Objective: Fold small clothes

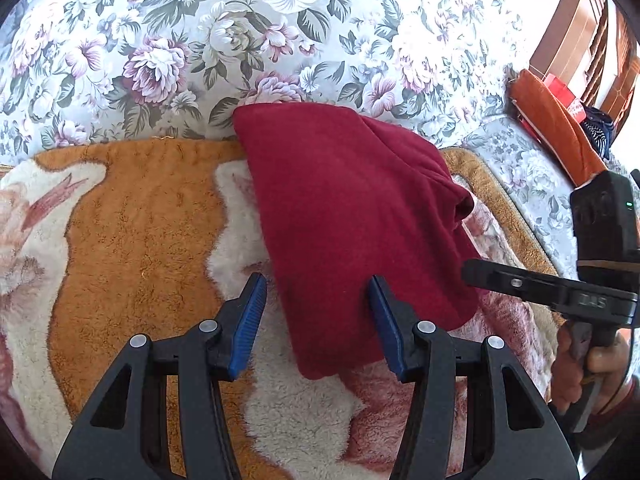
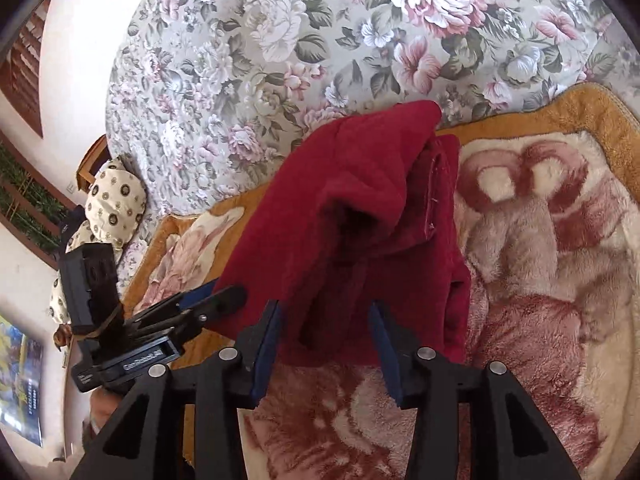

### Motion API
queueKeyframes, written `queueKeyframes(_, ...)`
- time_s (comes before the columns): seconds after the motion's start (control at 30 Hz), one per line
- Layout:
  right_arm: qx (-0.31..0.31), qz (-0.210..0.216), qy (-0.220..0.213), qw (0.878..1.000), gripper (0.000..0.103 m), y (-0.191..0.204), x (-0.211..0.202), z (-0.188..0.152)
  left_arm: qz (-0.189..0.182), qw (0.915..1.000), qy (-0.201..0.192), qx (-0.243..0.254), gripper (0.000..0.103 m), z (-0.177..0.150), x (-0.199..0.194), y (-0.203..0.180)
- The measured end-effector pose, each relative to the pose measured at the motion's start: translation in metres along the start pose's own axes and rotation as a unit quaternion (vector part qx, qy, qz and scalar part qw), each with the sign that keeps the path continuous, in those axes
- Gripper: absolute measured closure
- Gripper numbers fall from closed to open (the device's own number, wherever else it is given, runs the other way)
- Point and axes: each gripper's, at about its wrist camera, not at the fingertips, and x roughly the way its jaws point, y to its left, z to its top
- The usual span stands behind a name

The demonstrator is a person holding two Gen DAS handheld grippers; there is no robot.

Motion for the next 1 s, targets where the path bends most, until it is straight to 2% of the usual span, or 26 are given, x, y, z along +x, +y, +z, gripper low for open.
queueKeyframes(0.1,0.015,-0.012,-0.011,1.0,0.076,-0.007,0.006,0.002,0.002,1.0,-0.001,0.001,0.052,0.0,-0.001,0.002)
queueKeyframes(0.13,0.011,-0.019,-0.015,1.0,0.076,-0.006,0.001,0.003,0.001,1.0,-0.002,0.0,0.052,0.001,-0.002,0.003)
queueKeyframes(0.23,0.015,0.003,-0.046,0.999,0.076,-0.005,-0.021,0.003,-0.002,1.0,-0.005,-0.004,0.052,0.003,-0.003,0.006)
queueKeyframes(0.27,0.008,-0.008,-0.049,0.999,0.076,-0.003,-0.025,0.004,-0.001,1.0,-0.006,-0.004,0.052,0.004,-0.003,0.006)
queueKeyframes(0.33,-0.005,-0.008,-0.035,0.999,0.076,0.0,-0.022,0.005,0.0,1.0,-0.007,-0.005,0.052,0.004,-0.003,0.006)
queueKeyframes(0.43,0.005,0.037,-0.009,0.999,0.076,0.004,-0.009,0.006,0.003,1.0,-0.009,-0.002,0.052,0.003,-0.004,0.006)
queueKeyframes(0.47,0.012,0.049,-0.012,0.999,0.074,0.005,-0.007,0.005,0.003,1.0,-0.008,-0.003,0.052,0.003,-0.004,0.006)
queueKeyframes(0.57,0.027,0.052,-0.026,0.998,0.054,0.004,-0.003,0.003,0.002,0.9999,-0.009,-0.007,0.052,0.004,-0.005,0.008)
queueKeyframes(0.63,0.031,0.03,-0.009,0.999,0.053,0.001,0.009,0.002,0.003,0.9999,-0.01,-0.007,0.052,0.004,-0.005,0.007)
queueKeyframes(0.7,0.046,0.036,0.018,0.998,0.053,-0.006,0.027,0.0,0.004,0.9999,-0.011,-0.007,0.052,0.004,-0.005,0.007)
queueKeyframes(0.8,0.04,0.038,0.006,0.998,0.053,-0.007,0.035,-0.001,0.004,0.9999,-0.01,-0.009,0.052,0.004,-0.005,0.008)
queueKeyframes(0.83,0.035,0.035,0.004,0.999,0.055,-0.005,0.036,0.0,0.004,0.9999,-0.01,-0.011,0.052,0.004,-0.005,0.008)
queueKeyframes(0.87,0.031,0.04,0.002,0.999,0.07,-0.004,0.036,0.001,0.004,0.9999,-0.01,-0.011,0.052,0.005,-0.006,0.009)
queueKeyframes(0.9,0.029,0.047,-0.001,0.998,0.089,-0.003,0.036,0.001,0.005,0.9998,-0.013,-0.012,0.052,0.005,-0.006,0.009)
queueKeyframes(0.93,0.02,0.039,-0.006,0.999,0.089,0.001,0.033,0.002,0.004,0.9998,-0.015,-0.012,0.052,0.005,-0.008,0.008)
queueKeyframes(1.0,-0.042,-0.001,-0.029,0.999,0.091,0.021,0.017,0.005,0.002,0.9997,-0.023,-0.013,0.052,0.005,-0.011,0.007)
